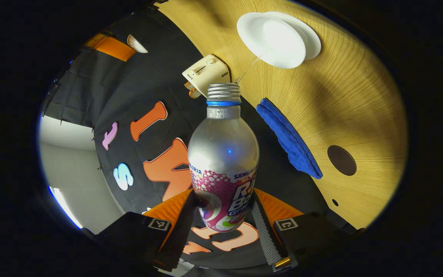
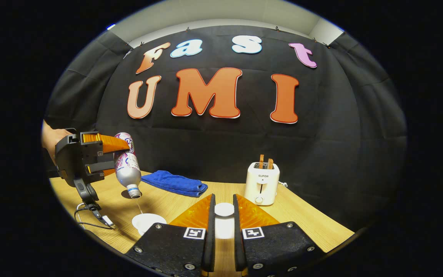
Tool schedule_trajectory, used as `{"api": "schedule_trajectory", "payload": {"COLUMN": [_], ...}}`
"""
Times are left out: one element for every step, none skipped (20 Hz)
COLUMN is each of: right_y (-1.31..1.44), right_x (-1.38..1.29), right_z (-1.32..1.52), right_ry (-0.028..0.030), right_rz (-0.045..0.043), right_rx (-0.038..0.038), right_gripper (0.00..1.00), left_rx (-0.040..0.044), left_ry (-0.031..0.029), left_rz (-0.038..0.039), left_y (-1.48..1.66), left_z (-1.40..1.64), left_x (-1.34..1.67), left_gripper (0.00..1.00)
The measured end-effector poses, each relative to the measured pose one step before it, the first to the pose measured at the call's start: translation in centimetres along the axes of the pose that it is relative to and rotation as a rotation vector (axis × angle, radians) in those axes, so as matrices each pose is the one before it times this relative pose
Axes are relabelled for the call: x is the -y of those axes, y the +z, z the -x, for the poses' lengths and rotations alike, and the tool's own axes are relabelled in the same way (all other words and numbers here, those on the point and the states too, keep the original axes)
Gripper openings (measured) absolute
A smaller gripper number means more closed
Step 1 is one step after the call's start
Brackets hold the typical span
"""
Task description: Open the teacup lid with one hand, grasp the water bottle and pour water into the teacup with the other hand; after pouring, place the water bottle on the coaster and then close the teacup lid.
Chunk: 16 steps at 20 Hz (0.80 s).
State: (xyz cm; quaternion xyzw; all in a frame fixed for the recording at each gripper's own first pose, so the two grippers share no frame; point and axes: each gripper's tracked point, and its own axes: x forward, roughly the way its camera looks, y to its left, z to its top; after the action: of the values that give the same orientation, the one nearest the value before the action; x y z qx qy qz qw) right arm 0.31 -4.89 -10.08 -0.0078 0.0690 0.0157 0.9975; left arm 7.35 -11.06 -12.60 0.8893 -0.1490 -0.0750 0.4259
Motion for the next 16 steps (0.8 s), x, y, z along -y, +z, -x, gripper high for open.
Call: {"api": "schedule_trajectory", "payload": {"right_y": [0.035, -0.013, -0.046, -0.171, 0.094, -0.055, -0.04, -0.031, 0.01, 0.009, -0.004, -0.069, -0.048, 0.064, 0.044, -0.043], "right_x": [-0.178, -0.206, -0.122, -0.16, -0.082, -0.22, -0.137, -0.191, -0.253, -0.041, -0.198, -0.169, -0.231, -0.226, -0.135, -0.226], "right_z": [-0.016, 0.001, -0.015, 0.032, -0.06, -0.006, 0.037, 0.026, -0.051, -0.03, -0.002, 0.034, -0.076, -0.064, -0.086, 0.018], "right_ry": [0.0061, 0.00137, 0.0026, 0.00131, -0.00017, 0.00548, -0.00024, 0.00421, 0.00182, 0.00066, 0.00568, 0.00162, 0.00667, 0.00087, 0.00361, 0.00218], "right_rz": [-0.00119, -0.00113, 0.0008, 0.00185, 0.00094, 0.00065, -0.0002, 0.00056, 0.00067, -0.00139, -0.0022, -0.00396, -0.00152, -0.00086, 0.00083, 0.00023], "right_rx": [-0.00091, -0.00025, -0.00173, -0.00176, -0.00172, -0.00149, -0.00058, -0.00123, -0.00054, -0.00054, -0.0021, -0.00124, -0.00256, 0.00002, -0.00119, -0.00026], "right_gripper": [0.2, 0.2, 0.2, 0.21, 0.2, 0.2, 0.2, 0.2, 0.21, 0.2, 0.21, 0.2, 0.2, 0.2, 0.21, 0.21], "left_rx": [0.00196, 0.0, 0.00356, 0.00115, 0.00421, 0.00368, 0.0045, 0.00292, 0.00285, -0.00212, -0.0129, -0.0108, -0.00264, -0.01305, -0.00839, -0.01845], "left_ry": [0.00425, 0.00786, 0.00387, 0.00606, 0.00224, 0.00749, 0.00687, 0.0077, 0.00492, 0.00066, -0.0015, 0.00276, -0.00198, -0.00272, -0.00506, -0.00487], "left_rz": [0.00543, 0.00141, 0.0022, 0.00258, 0.00243, 0.00292, 0.00577, 0.00666, 0.01692, 0.02824, 0.03143, 0.03082, 0.04143, 0.04943, 0.05627, 0.06375], "left_y": [0.086, 0.025, 0.221, 0.086, 0.153, 0.18, 0.244, 0.15, 0.126, -0.069, -0.266, -0.251, -0.041, -0.335, -0.284, -0.675], "left_z": [0.074, 0.109, -0.03, 0.086, 0.049, 0.201, 0.014, 0.093, 0.04, 0.163, 0.017, 0.277, -0.124, 0.211, 0.067, 0.079], "left_x": [0.096, -0.174, -0.036, 0.021, 0.051, -0.038, -0.106, -0.16, -0.088, 0.056, 0.187, 0.001, 0.136, 0.28, 0.224, 0.15], "left_gripper": [0.84, 0.82, 0.82, 0.81, 0.81, 0.83, 0.86, 0.83, 0.82, 0.83, 0.81, 0.83, 0.8, 0.8, 0.8, 0.83]}}
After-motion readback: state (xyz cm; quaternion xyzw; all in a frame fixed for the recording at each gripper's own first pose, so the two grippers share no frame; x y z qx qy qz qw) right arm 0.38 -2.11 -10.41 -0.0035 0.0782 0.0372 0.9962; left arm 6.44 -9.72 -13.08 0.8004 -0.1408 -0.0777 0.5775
